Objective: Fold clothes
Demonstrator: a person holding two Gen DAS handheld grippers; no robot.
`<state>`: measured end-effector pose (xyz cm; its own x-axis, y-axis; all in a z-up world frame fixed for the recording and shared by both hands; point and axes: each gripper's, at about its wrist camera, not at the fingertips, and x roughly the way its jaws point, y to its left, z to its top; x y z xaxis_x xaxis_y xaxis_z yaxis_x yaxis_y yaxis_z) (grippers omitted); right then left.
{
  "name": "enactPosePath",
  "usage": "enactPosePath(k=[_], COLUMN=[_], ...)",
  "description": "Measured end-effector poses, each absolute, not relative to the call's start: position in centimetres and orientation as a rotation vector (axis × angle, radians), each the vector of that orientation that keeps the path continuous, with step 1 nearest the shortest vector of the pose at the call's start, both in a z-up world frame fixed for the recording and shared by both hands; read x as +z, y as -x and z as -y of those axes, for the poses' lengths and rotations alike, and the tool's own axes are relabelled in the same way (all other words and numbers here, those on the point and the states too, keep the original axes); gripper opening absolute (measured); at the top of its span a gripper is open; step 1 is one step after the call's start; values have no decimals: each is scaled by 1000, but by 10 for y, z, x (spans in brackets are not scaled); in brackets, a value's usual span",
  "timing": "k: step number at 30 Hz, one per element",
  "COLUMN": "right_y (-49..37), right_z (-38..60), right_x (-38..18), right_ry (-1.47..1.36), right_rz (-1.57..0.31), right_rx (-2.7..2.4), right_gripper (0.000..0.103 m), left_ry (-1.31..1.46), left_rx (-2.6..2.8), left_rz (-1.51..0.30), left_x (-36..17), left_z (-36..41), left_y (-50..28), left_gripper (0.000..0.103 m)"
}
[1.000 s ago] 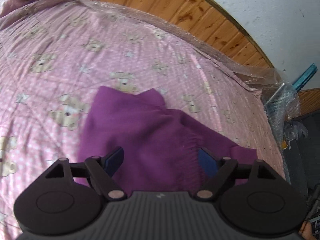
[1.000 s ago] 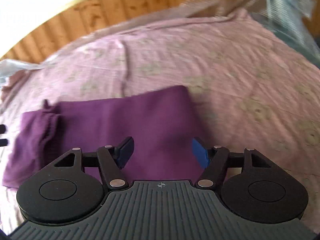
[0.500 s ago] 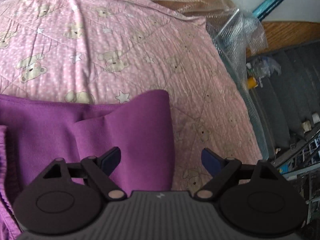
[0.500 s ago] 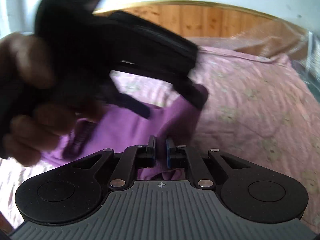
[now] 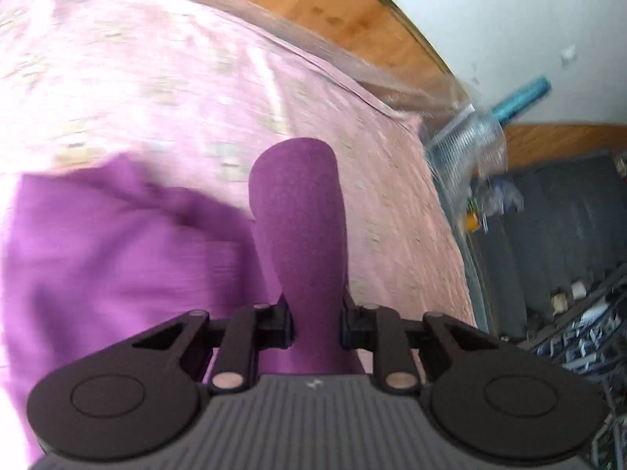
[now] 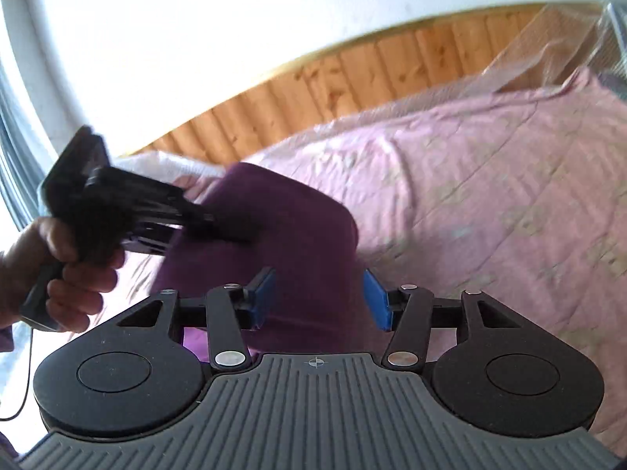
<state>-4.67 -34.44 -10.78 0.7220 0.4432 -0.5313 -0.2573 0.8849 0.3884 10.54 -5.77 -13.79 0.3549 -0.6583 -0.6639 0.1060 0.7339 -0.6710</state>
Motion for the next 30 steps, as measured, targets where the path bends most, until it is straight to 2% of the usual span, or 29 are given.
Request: enactPosePath(k=[3, 4, 9, 12, 15, 17, 18, 19, 20, 23, 24, 26, 27, 29, 30], right_y=[31, 25, 25, 26, 17, 14, 16, 18, 21, 22, 23, 23, 24, 24, 22], right_z=[296, 279, 224, 205, 180, 170, 169, 168, 170, 183, 187, 195, 199, 207, 216], right_x=[-127, -136, -148, -142, -160, -175, -175, -173, -167, -166, -165, -165, -165, -164, -159], right_ry=[-244, -225, -136, -113, -46, 7, 19, 29, 13, -34, -49, -80, -96, -127, -166], right_rz=[-737, -774, -829, -834, -939, -987, -982, -975, -956, -951, -949, -947, -946, -943, -908], right_rx=[421, 427, 402, 420, 433, 425, 418, 412, 403, 384, 378, 366, 360, 347, 330], right_gripper=[53, 48, 46, 46, 48, 49, 49, 48, 48, 54, 55, 55, 51, 59, 69], left_ry=[676, 716, 792, 777, 745, 727, 719, 710, 701, 675, 666, 649, 640, 626, 619], left_rx=[-485, -487, -533, -478, -450, -435, -427, -420, -412, -390, -383, -368, -361, -357, -358], left_rz=[-1121, -1121, -1012, -1074, -1135, -1123, -1116, -1110, -1104, -1084, -1078, -1065, -1058, -1057, -1058], left_x=[-179, -189, -184, -205, -221, -219, -217, -216, -215, -211, -210, -208, -206, -208, -209], left_z=[1, -11, -39, -54, -58, -60, -61, -62, -63, -65, -66, -68, -69, -66, -64], left_y=[-104, -104, -98, -102, -104, -102, -100, -99, -97, -93, -92, -89, -88, -94, -99], left_gripper=[20, 20, 20, 21, 32, 34, 44, 60, 66, 60, 62, 61, 61, 71, 77])
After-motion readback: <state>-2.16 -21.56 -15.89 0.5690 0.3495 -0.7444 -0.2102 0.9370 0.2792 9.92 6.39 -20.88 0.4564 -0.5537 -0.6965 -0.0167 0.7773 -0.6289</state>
